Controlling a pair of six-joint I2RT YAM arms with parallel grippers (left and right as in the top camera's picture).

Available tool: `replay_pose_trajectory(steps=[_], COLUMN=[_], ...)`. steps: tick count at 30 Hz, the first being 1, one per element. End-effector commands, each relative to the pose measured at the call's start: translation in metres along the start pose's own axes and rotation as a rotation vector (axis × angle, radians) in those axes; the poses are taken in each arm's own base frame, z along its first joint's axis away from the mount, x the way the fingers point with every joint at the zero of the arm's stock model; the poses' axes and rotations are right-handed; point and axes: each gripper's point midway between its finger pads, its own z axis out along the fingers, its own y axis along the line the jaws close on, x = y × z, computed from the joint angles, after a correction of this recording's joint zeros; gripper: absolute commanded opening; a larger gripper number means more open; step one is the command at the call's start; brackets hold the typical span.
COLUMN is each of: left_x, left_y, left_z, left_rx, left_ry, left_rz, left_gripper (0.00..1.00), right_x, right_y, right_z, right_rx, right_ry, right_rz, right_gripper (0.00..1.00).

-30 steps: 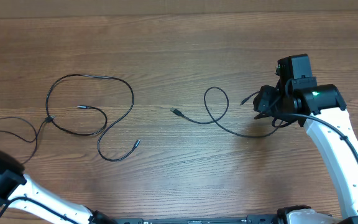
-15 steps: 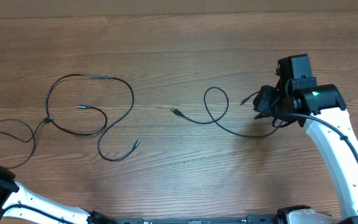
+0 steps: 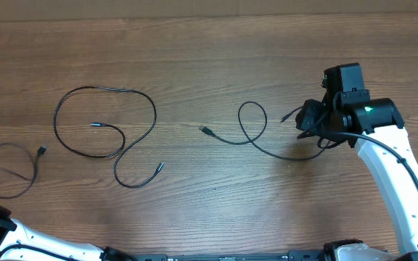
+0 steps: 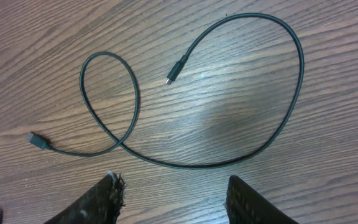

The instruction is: Untangle cables

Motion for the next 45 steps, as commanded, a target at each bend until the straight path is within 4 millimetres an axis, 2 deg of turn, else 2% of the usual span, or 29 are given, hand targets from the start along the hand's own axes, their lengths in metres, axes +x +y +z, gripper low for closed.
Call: replay_pose_trajectory(steps=[1,2,4,9,13,16,17,19,22,25,28,32,36,40,41,42,44,45], left_x=[0.007,0.009,0.014,0.035,0.072,0.113,0.147,0.182,0.239,0.29,0.319,0.344,0.371,0.38,0.38,0.379,0.37,0.368], left_y=[-0.006,-0.008,-0.013,-0.033,-0.059,-0.081,-0.093,-0.105,-0.118,-0.121,-0.119,-0.117,-0.101,-0.061,-0.044,-0.035,0.002,0.013], left_z=[0.0,0.001,0.002,0.007,0.013,0.02,0.024,0.028,0.034,0.038,0.042,0.044,0.041,0.034,0.031,0.029,0.021,0.018], left_rx=[0.001,0.001,0.0,0.002,0.002,-0.002,-0.009,-0.007,-0.003,-0.004,-0.065,-0.13,-0.144,-0.208,-0.231,-0.246,-0.292,-0.292], left_ry=[0.005,0.006,0.009,0.016,0.035,0.057,0.079,0.097,0.122,0.145,0.101,0.038,0.062,0.106,0.127,0.135,0.151,0.148], left_rz=[0.036,0.042,0.059,0.165,0.336,0.561,0.725,0.899,1.134,1.337,1.463,1.56,1.624,1.638,1.645,1.647,1.627,1.622], left_gripper=[0.79,0.89,0.96,0.97,0.96,0.96,0.96,0.97,0.99,1.0,1.0,1.0,1.0,1.0,1.0,1.0,1.0,0.99], right_x=[-0.006,-0.006,-0.006,-0.006,-0.006,-0.006,-0.006,-0.006,-0.006,-0.005,-0.003,-0.001,0.001,0.001,0.001,0.0,0.0,0.0], right_y=[0.003,0.003,0.003,0.003,0.003,0.003,0.003,0.003,0.003,0.002,0.001,0.0,0.0,-0.001,-0.001,0.0,0.0,0.0], right_z=[-0.004,-0.004,-0.004,-0.004,-0.004,-0.004,-0.004,-0.004,-0.004,-0.004,-0.004,-0.004,-0.004,-0.004,-0.004,-0.004,-0.004,-0.004], right_rx=[-0.011,-0.011,-0.011,-0.011,-0.011,-0.011,-0.011,-0.011,-0.011,-0.008,-0.003,0.0,0.003,0.005,0.004,0.003,0.001,0.001], right_ry=[-0.018,-0.018,-0.018,-0.018,-0.018,-0.018,-0.018,-0.018,-0.017,-0.012,-0.004,0.003,0.009,0.012,0.01,0.008,0.005,0.005], right_rz=[0.001,0.001,0.001,0.001,0.001,0.001,0.001,0.001,0.001,0.001,0.001,0.001,0.001,0.002,0.001,0.001,0.001,0.001], right_gripper=[0.52,0.52,0.52,0.52,0.52,0.52,0.52,0.52,0.52,0.53,0.58,0.6,0.61,0.61,0.61,0.61,0.61,0.61])
